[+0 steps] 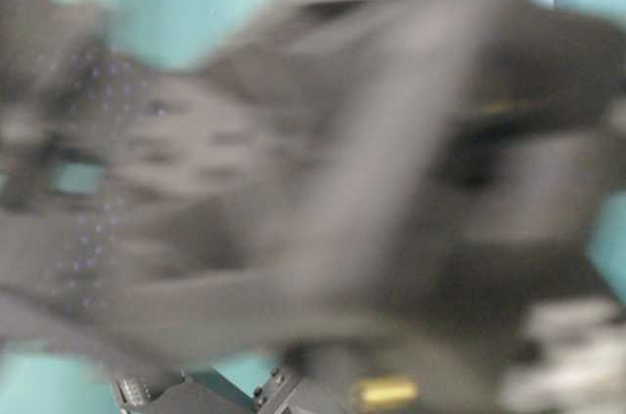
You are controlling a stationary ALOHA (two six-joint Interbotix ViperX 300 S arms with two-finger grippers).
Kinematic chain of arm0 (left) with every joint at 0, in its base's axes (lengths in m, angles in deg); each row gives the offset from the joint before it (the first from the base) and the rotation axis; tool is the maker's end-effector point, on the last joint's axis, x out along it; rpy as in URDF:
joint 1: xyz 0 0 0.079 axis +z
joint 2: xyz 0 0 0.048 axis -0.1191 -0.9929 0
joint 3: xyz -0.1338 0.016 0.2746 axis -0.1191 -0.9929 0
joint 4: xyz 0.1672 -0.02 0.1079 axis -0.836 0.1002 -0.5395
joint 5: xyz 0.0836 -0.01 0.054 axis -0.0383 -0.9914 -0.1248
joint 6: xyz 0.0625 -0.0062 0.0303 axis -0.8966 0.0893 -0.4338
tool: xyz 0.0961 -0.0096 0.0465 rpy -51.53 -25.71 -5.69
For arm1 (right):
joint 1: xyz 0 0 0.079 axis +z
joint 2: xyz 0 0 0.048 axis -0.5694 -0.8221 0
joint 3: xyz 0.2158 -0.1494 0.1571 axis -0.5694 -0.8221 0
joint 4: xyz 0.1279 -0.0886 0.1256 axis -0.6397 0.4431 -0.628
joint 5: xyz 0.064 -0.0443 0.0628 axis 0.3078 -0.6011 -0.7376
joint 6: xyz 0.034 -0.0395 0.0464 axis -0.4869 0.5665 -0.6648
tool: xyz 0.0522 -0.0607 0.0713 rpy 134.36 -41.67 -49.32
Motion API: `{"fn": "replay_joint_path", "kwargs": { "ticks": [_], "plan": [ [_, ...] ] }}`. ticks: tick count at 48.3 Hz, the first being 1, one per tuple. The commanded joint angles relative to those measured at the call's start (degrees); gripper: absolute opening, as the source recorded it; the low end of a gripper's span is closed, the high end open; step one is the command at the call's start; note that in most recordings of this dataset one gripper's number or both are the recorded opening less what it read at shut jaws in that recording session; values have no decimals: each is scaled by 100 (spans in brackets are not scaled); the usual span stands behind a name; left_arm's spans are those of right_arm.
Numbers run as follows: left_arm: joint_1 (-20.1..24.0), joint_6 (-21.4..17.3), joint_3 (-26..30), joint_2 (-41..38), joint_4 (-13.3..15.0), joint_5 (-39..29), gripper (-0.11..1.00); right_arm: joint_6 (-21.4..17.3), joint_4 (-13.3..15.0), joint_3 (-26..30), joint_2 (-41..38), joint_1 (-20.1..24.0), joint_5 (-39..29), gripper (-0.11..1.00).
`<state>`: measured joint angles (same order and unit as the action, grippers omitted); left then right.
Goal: Insert the rod into the hole on the wooden board.
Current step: 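Carry the rod with the right gripper over the board's right end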
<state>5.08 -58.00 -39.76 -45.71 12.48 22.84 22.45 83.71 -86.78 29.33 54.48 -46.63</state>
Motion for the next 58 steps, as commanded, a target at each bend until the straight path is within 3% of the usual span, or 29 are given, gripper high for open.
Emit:
{"fn": "replay_joint_path", "kwargs": {
  "ticks": [1, 16, 32, 40, 50, 58],
  "plan": [
    [-18, 35, 53, 79, -9, -9, 100, 35, 176, 88, 422, -26, 44, 9],
    [-18, -18, 35, 70, -9, -9, 100, 26, 817, -193, 1011, -62, -35, 9],
    [0, -53, 185, -272, -9, -9, 93, 0, 1230, -729, 1696, -185, -176, 9],
    [88, -176, 299, -334, -9, -9, 93, -9, 1266, -993, 1890, -193, -132, 9],
    [158, -272, 431, -334, -18, -9, 92, -308, 1415, -1406, 2074, -229, 35, 9],
    [149, -281, 510, -343, -35, 18, 87, -853, 1784, -2101, 2417, -334, 861, 9]
  ]
}}
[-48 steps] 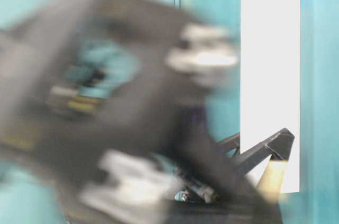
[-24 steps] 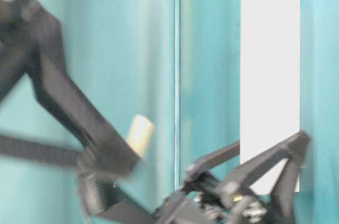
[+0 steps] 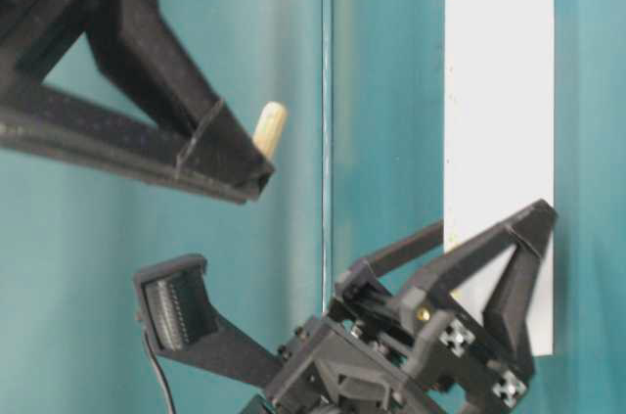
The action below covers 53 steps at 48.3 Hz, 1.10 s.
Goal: Insert the rod into the hole on the wooden board.
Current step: 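Carry the rod with the right gripper over the board's right end, then align the held rod above the hole near the board's right end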
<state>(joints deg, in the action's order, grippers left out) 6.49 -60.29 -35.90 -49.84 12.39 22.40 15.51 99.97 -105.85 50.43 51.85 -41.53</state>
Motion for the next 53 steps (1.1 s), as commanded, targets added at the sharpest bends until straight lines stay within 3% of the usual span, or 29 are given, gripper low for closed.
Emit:
{"fn": "replay_joint_path", "kwargs": {
  "ticks": [1, 13, 27, 34, 42, 53],
  "plan": [
    [9, -62, 123, 70, -26, 70, 85, -246, 202, -281, 360, -88, 439, 9],
    [-26, -176, 114, 70, -26, 70, 58, -1125, 1037, -1371, 888, -229, 993, 9],
    [-26, -167, 132, 70, -26, 35, 57, -1969, 1907, -2303, 1556, -519, 1274, 9],
    [-26, -176, 132, 70, -26, 35, 57, -2250, 2092, -2689, 1670, -773, 1863, 9],
    [-26, -167, 123, 70, -26, 26, 55, -2250, 2127, -3032, 1652, -1143, 2777, 9],
    [-26, -176, 123, 70, -26, 26, 53, -2241, 2294, -3252, 1652, -1556, 3366, 9]
  ]
}}
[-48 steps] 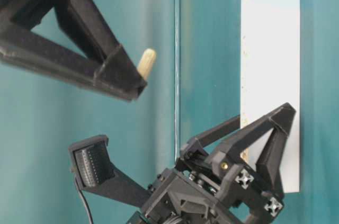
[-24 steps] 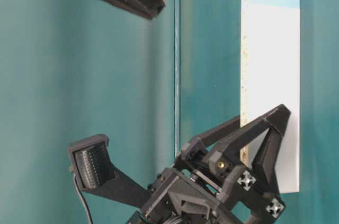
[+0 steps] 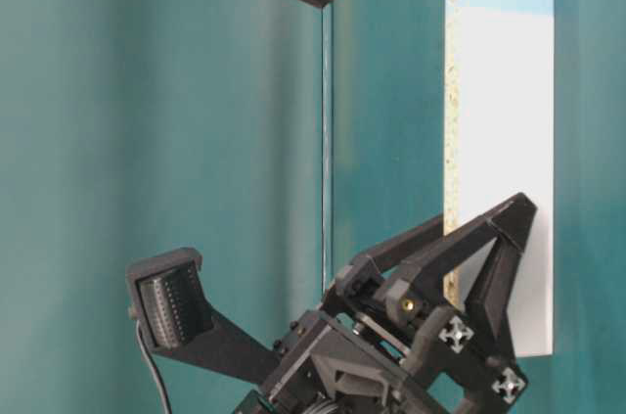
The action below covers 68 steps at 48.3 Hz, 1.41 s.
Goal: Insert the rod into the hole on the wooden board.
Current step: 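Align the held rod above the hole near the board's right end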
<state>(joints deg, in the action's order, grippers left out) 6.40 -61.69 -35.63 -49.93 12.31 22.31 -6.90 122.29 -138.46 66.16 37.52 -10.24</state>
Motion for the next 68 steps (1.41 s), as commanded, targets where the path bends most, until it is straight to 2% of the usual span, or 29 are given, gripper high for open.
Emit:
{"fn": "replay_joint_path", "kwargs": {
  "ticks": [1, 13, 25, 29, 32, 36, 39, 45, 49, 54, 61, 68],
  "plan": [
    [-18, -44, 97, 79, -18, 26, 52, 18, 70, -18, 70, -176, 352, 9],
    [-18, -53, 97, 79, -18, 26, 35, 211, 62, -308, 70, -527, 1116, 9],
    [-18, -44, 79, 79, -18, 26, 35, 650, 35, -457, 70, -817, 1600, 9],
    [-18, -44, 70, 70, -18, 26, 35, 870, -62, -562, 53, -976, 1925, 9],
    [-18, -44, 70, 79, -18, 26, 35, 1081, -237, -659, 53, -1116, 2224, 9],
    [-18, -44, 79, 70, -18, 26, 35, 1494, -624, -826, 35, -1266, 2689, 9],
    [-18, -44, 88, 70, -18, 26, 35, 1925, -1046, -940, 9, -1345, 3041, 9],
    [-18, -35, 88, 70, -18, 26, 35, 3164, -2347, -1257, -123, -1354, 3885, 9],
    [-18, -35, 97, 70, -18, 0, 35, 3841, -3164, -1450, -246, -1266, 4447, 9],
    [-18, -35, 105, 70, -18, -70, 35, 4430, -3902, -1582, -413, -1037, 4931, 9],
    [-18, -44, 105, 70, -18, -114, 34, 4702, -4386, -1582, -800, -668, 5247, 9],
    [-9, -44, 97, 70, -18, -114, 34, 4720, -4518, -1468, -1204, -483, 5546, 9]
  ]
}}
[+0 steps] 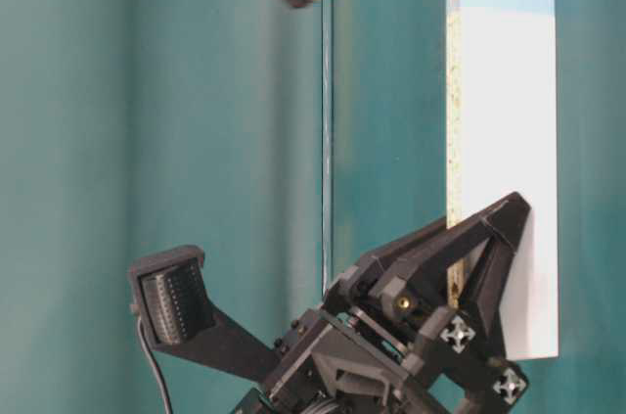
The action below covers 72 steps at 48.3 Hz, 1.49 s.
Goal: Insert the rod into the hole on the wooden board.
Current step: 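Align the held rod above the hole near the board's right end, then press the rod down into the hole with the right gripper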
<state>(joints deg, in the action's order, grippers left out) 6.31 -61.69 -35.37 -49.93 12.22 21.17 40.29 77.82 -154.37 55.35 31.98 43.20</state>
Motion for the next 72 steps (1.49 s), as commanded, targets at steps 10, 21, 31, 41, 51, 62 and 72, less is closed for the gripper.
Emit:
{"fn": "replay_joint_path", "kwargs": {
  "ticks": [10, 21, 31, 41, 51, 62, 72],
  "plan": [
    [-9, -44, 79, 79, -9, 0, 33, 9, -114, 193, -475, 88, 448, 9],
    [-9, -35, 79, 79, -9, 0, 34, 9, -123, 202, -580, 88, 580, 9],
    [-9, -26, 79, 79, -9, 0, 34, 9, -123, 193, -879, 97, 932, 9],
    [-9, -18, 79, 79, -9, 0, 33, 18, -141, 211, -1160, 97, 1116, 9],
    [-9, -18, 70, 70, -9, -18, 34, 105, -229, 158, -1204, 97, 1116, 9],
    [-9, -18, 62, 62, -9, 0, 33, 229, -404, 158, -1204, 97, 1116, 9],
    [-9, -18, 70, 70, -9, 0, 33, 229, -404, 70, -1204, 105, 1107, 9]
  ]
}}
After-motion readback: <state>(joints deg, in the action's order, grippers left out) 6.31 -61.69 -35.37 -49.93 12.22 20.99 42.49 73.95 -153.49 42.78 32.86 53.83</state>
